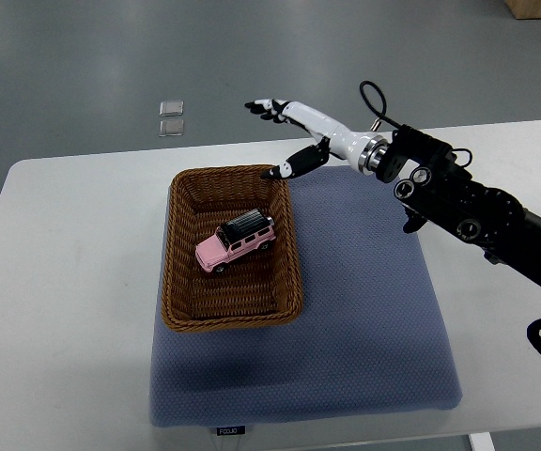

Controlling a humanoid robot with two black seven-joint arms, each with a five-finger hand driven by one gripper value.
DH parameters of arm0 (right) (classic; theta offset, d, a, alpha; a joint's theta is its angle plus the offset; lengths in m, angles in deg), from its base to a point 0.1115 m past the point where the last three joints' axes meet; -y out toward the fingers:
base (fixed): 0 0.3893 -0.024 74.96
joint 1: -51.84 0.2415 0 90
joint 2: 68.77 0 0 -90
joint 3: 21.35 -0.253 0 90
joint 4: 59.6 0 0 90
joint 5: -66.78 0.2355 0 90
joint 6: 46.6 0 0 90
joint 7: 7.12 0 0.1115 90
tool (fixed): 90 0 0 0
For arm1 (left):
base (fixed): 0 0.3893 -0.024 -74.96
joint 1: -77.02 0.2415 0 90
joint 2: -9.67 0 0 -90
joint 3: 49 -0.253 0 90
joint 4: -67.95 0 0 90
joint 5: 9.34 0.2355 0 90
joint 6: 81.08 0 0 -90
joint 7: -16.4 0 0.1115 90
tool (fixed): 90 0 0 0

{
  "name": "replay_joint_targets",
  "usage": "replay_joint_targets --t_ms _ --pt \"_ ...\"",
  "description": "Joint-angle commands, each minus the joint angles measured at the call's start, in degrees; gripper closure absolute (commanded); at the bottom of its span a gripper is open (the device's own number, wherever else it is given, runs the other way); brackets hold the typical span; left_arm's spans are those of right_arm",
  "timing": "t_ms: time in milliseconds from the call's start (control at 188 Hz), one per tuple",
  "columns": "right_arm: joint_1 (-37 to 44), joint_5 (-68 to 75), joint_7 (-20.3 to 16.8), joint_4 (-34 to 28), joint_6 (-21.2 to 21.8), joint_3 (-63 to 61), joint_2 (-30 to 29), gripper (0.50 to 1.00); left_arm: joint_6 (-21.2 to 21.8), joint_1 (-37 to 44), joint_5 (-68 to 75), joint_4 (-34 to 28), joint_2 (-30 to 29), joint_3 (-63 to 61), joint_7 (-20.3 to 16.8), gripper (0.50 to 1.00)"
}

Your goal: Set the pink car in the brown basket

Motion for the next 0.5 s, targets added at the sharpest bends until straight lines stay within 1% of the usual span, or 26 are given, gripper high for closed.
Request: replay_joint_targets --t_ms 0,59,149,240,336,496 --pt "-4.52 13.78 0.14 -0.47 0.54 -9.21 0.72 0.585 0.01 0.06 0.0 0.09 0.0 -0.08 0.09 0.5" --pt "-6.81 21.97 0.14 -0.73 1.68 -12.38 0.8 0.585 0.01 0.06 0.0 0.09 0.0 -0.08 0.09 0.5" --pt "-9.36 37.16 0.22 -0.47 5.89 -18.09 0.54 0.585 0.01 -0.02 0.0 0.09 0.0 -0.08 0.09 0.5" --pt "-12.34 49.21 0.22 0.24 8.09 -19.85 0.54 0.585 0.01 0.06 0.0 0.09 0.0 -0.08 0.09 0.5" --pt "-14.63 54.84 0.22 0.32 8.45 -20.03 0.28 0.585 0.01 -0.02 0.0 0.09 0.0 -0.08 0.09 0.5" --pt "-15.95 55.46 0.31 0.76 8.36 -20.38 -0.16 0.585 -0.07 0.06 0.0 0.09 0.0 -0.08 0.09 0.5"
